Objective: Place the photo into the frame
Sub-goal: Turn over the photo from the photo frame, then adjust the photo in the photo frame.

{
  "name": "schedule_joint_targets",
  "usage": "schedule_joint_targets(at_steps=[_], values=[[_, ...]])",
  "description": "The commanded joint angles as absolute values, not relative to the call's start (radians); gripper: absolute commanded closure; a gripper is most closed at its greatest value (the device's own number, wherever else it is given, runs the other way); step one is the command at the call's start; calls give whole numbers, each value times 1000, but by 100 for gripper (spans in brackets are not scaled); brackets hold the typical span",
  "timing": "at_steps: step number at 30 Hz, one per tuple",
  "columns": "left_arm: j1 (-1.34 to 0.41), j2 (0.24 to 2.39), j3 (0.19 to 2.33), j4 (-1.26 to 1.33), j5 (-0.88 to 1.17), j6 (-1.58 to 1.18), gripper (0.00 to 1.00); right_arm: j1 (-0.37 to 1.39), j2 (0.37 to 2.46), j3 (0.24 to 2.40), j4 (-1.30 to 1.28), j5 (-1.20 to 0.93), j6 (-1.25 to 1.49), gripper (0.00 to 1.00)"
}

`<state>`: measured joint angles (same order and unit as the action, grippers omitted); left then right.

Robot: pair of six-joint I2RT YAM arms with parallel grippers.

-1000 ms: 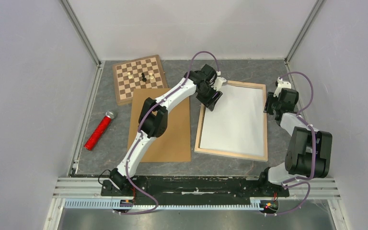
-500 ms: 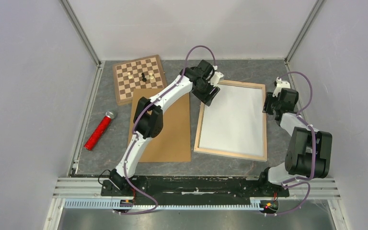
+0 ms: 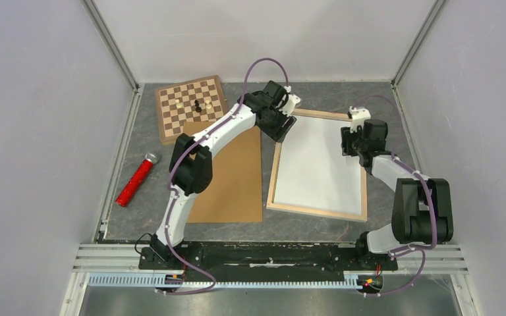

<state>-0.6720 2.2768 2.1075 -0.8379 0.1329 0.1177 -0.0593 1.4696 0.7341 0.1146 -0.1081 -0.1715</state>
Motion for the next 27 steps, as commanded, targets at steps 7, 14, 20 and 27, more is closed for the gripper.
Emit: schedule_joint_targets(at_steps=[7, 14, 20, 27], values=[[-615, 2063, 1929, -754, 140, 90, 32, 69, 1561, 736, 144, -85, -271, 50], [-582, 2011, 1862, -740, 153, 91, 32, 105, 1602, 741, 149, -70, -275, 50], [-565, 1993, 1837, -736, 168, 89, 32, 121, 1622, 750, 153, -46, -274, 50], [-560, 1981, 1818, -735, 175, 89, 33, 124, 1634, 758, 158, -31, -263, 50]])
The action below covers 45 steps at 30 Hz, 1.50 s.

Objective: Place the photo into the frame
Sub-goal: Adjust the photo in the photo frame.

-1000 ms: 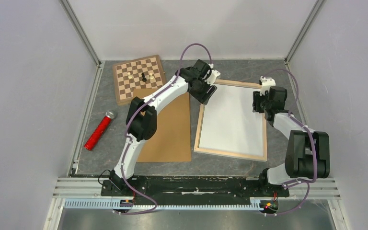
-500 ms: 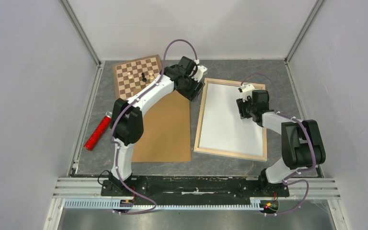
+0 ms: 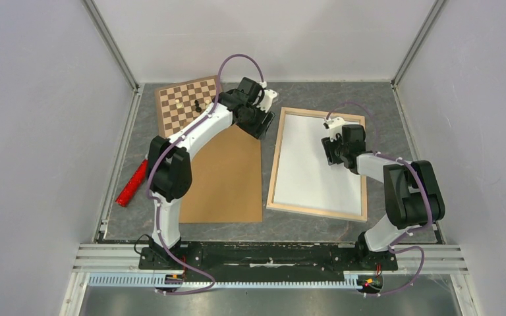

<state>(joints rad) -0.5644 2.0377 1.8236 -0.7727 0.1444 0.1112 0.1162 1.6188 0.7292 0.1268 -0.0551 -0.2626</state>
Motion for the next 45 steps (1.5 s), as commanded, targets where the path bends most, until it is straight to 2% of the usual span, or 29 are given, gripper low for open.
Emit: schedule_joint_targets(at_steps=[1, 45], values=[[-560, 1978, 1817, -734, 178, 89, 33, 124, 1634, 758, 161, -27, -261, 50], [-560, 1952, 1790, -735, 202, 89, 33, 124, 1624, 753, 138, 43, -104, 50]])
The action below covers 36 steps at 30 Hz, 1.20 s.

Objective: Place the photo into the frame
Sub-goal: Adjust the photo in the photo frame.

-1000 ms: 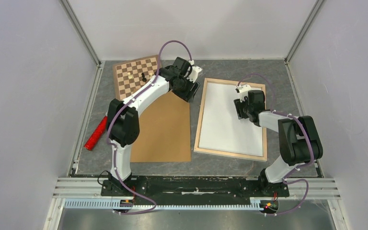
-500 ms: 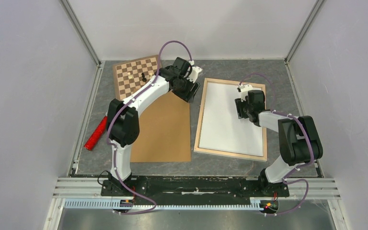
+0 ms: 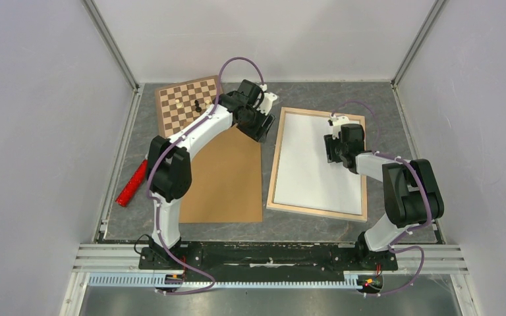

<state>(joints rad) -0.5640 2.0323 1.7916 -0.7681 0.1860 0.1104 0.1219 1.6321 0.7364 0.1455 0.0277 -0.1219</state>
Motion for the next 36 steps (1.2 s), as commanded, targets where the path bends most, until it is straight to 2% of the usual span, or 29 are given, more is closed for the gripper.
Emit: schedule_joint_targets(at_steps=[1, 36], values=[[-560, 1953, 1790, -736, 204, 90, 33, 125, 1624, 753, 138, 43, -103, 50], [-560, 1960, 1783, -736, 218, 82, 33, 130, 1626, 762, 150, 37, -33, 50]])
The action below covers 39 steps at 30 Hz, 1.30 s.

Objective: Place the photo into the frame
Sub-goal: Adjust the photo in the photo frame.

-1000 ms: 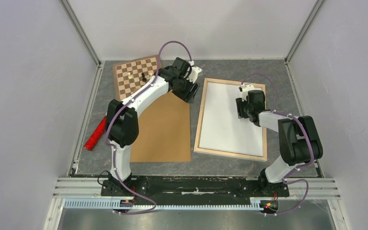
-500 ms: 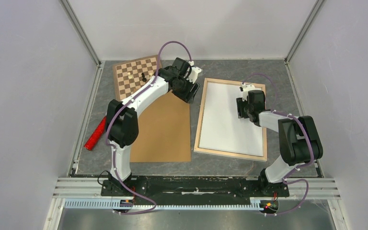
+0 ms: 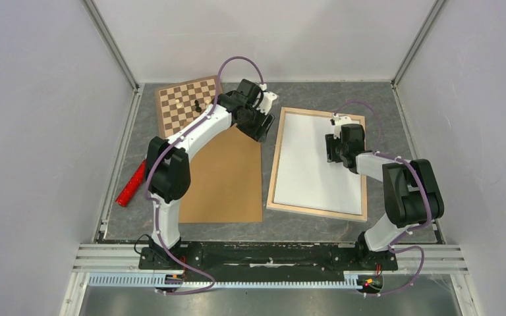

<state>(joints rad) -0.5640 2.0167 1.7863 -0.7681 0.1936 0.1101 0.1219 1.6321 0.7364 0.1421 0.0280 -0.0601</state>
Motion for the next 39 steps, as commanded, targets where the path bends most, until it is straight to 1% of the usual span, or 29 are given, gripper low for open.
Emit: schedule_joint_targets(at_steps=[1, 20, 30, 39], values=[[-560, 1959, 1783, -735, 219, 82, 33, 129, 1628, 761, 151, 37, -31, 50], [-560, 1967, 1778, -735, 222, 79, 33, 140, 1596, 759, 163, 58, -8, 49], [-559, 1964, 1789, -734, 213, 83, 33, 141, 1516, 795, 160, 74, -12, 42], [-523, 1927, 1748, -703, 197, 51, 33, 141, 1392, 822, 151, 76, -43, 32]])
